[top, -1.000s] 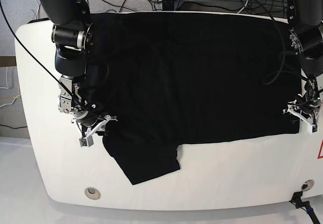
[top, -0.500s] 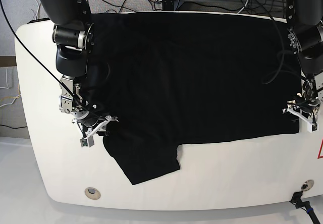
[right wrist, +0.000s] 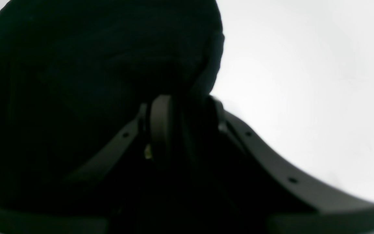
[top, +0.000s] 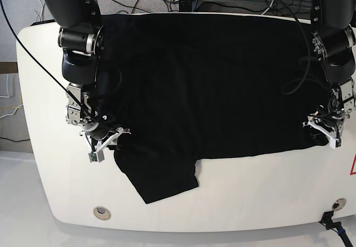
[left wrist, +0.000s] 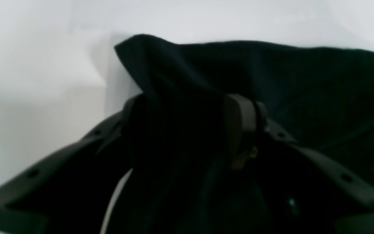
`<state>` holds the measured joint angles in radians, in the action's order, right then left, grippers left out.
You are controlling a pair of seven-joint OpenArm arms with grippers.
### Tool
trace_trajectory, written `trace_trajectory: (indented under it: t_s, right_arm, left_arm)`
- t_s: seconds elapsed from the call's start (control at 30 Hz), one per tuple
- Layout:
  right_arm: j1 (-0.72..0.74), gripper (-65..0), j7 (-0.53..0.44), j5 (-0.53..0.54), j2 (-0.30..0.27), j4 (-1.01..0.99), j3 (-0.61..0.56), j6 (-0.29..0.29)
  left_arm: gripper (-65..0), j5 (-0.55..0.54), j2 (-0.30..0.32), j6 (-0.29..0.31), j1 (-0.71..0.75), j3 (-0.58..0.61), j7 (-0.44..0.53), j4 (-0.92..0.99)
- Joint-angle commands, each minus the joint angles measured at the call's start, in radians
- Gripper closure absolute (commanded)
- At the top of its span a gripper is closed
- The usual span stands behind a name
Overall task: Fold the T-shirt properly
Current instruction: 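Lower both grippers and pinch the two hem corners of the shirt, then lift the hem with both grippers and lay it over onto the collar edge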
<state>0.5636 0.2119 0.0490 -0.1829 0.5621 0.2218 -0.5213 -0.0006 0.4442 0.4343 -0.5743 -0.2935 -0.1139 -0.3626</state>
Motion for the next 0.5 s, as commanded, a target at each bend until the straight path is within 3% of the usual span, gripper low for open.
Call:
trace_trajectory:
  t_s: [0.0,0.2,0.27,0.37,0.47]
  right_arm:
    - [0.008,-16.3,0.048,-0.022,-0.002,0.002,-0.002,0.002]
    - [0.008,-15.6,0.045,-0.022,0.0,0.002,-0.002,0.002]
    - [0.008,-11.7,0.044,-0.022,0.0,0.002,-0.002,0.002]
    - [0.008,0.0,0.044,-0.022,0.0,0.002,-0.002,0.002]
    - [0.009,0.0,0.045,-0.022,0.0,0.002,-0.002,0.002]
  left_arm:
    - [-27.9,-0.008,0.015,0.001,-0.023,0.0,0.004,-0.013]
    - [-1.6,-0.009,0.017,0.001,-0.008,0.0,0.009,-0.019]
    - [0.0,-0.009,0.017,0.001,-0.008,0.0,0.009,-0.019]
    - [0.0,-0.009,0.017,0.001,-0.008,0.0,0.009,-0.019]
    - [0.0,-0.009,0.017,0.001,-0.008,0.0,0.01,-0.019]
